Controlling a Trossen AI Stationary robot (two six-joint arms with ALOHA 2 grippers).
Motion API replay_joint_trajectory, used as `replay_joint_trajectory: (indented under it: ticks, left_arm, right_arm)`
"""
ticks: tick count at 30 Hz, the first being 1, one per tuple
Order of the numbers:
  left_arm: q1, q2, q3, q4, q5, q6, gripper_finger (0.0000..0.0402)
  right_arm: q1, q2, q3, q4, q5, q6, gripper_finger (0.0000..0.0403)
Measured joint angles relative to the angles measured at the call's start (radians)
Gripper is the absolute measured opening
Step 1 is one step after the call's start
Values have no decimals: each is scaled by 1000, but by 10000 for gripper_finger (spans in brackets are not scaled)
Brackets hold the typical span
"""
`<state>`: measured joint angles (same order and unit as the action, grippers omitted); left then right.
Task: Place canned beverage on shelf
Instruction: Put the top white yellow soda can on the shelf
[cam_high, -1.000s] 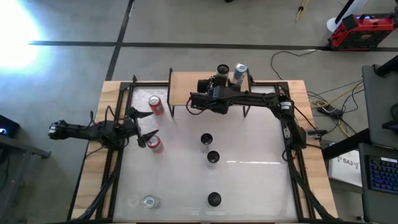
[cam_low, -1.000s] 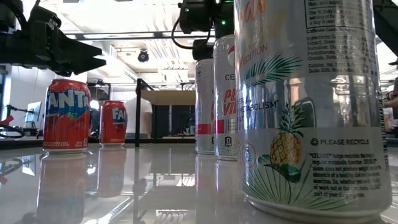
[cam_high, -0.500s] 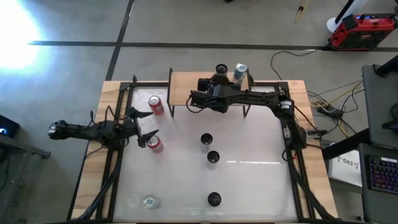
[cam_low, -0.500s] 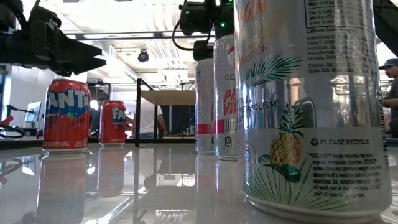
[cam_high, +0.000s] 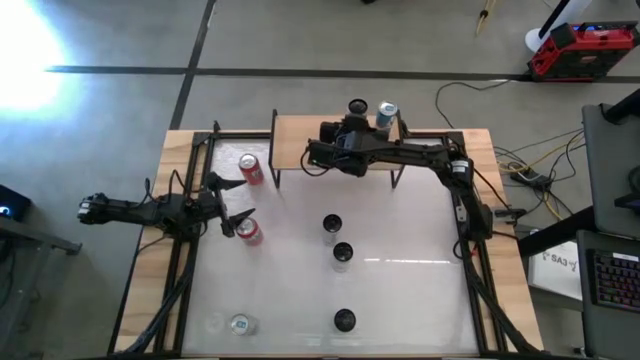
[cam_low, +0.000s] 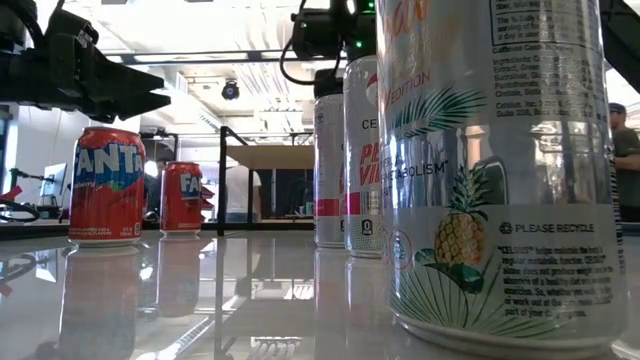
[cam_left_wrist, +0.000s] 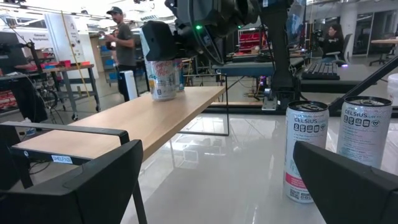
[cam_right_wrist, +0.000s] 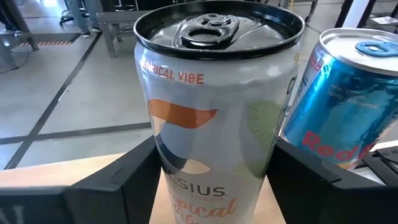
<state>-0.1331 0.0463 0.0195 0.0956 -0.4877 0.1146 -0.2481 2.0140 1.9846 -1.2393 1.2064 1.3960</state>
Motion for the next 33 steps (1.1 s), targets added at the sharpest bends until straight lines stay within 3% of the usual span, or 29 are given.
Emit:
replay_joint_trajectory:
  ticks: [33]
  left_arm:
    - [0,0,0,0,0,0,400]
  right_arm:
    - [-54,0,-1,58,-7,-94,263]
